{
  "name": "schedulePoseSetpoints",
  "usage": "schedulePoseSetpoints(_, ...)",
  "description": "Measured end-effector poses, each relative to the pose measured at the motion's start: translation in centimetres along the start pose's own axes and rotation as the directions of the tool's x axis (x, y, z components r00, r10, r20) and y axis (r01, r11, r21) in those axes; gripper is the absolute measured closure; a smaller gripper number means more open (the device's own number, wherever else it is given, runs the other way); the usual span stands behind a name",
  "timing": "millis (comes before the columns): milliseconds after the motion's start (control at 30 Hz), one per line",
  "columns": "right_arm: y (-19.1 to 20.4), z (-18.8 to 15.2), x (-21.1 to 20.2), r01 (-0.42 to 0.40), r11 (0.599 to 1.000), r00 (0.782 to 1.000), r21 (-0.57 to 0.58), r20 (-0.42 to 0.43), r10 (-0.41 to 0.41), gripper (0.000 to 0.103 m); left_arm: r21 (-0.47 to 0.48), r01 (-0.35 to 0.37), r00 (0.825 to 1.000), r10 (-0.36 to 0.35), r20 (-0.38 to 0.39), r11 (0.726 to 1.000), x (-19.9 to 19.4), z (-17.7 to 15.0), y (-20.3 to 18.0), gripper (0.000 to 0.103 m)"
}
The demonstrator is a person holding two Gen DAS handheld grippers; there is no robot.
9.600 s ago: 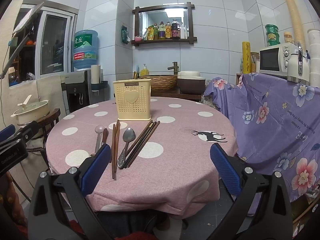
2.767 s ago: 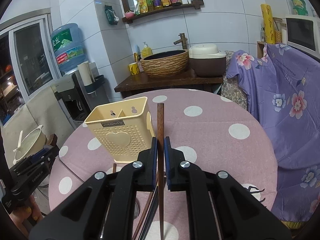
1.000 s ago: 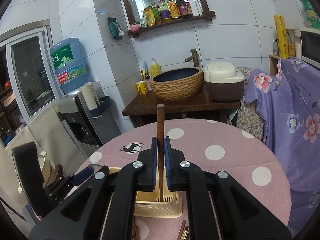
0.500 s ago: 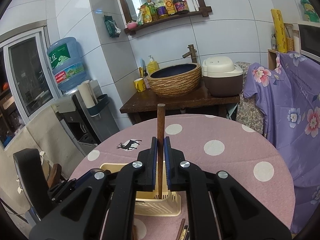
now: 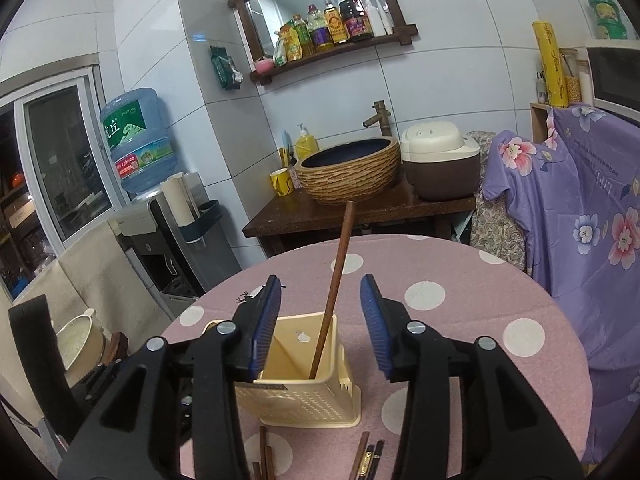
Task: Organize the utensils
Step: 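Open left tool to drop the spoon into the caddy while right tool releases the chopstick, then bring both tools back down to the remaining utensils on the table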
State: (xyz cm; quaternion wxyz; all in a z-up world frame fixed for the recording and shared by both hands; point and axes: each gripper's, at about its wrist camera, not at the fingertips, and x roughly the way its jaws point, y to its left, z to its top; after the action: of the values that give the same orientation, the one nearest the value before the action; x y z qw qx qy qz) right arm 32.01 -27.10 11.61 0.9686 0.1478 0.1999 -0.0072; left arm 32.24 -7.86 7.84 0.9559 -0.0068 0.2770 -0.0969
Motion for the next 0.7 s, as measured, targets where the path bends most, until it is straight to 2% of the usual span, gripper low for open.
schedulePoseSetpoints(133, -0.6, -1.5, -1.5, 0.031, 0.999, 0.999, -0.021, -0.016, -0.032, 0.055, -0.030, -0.010, 1.000, 0.011, 0.021, 0.999, -1.9, -1.4, 1.2, 0.015)
schedulePoseSetpoints(267, -1.2, -3.9, -2.5, 0.054, 0.996, 0.997, -0.069, -0.058, -0.058, 0.047, -0.047, -0.037, 0.999, 0.038, 0.017, 0.998, -3.4, -3.5, 2.6, 0.012)
schedulePoseSetpoints(433, -2.7, -7.6, -2.9, 0.082, 0.993, 0.986, -0.080, -0.137, -0.093, 0.044, -0.048, -0.082, 0.996, 0.080, -0.044, 0.995, -4.0, -7.2, 4.6, 0.012)
schedulePoseSetpoints(567, -3.9, -11.1, -2.6, 0.103, 0.991, 0.969, -0.085, -0.219, -0.119, 0.043, -0.060, -0.084, 0.991, 0.077, -0.113, 0.995, -3.8, -10.1, 5.7, 0.012)
schedulePoseSetpoints(700, -4.3, -13.9, -2.1, 0.112, 0.989, 0.949, -0.101, -0.283, -0.136, 0.043, -0.049, -0.079, 0.981, 0.069, -0.179, 0.996, -3.3, -12.6, 5.4, 0.020)
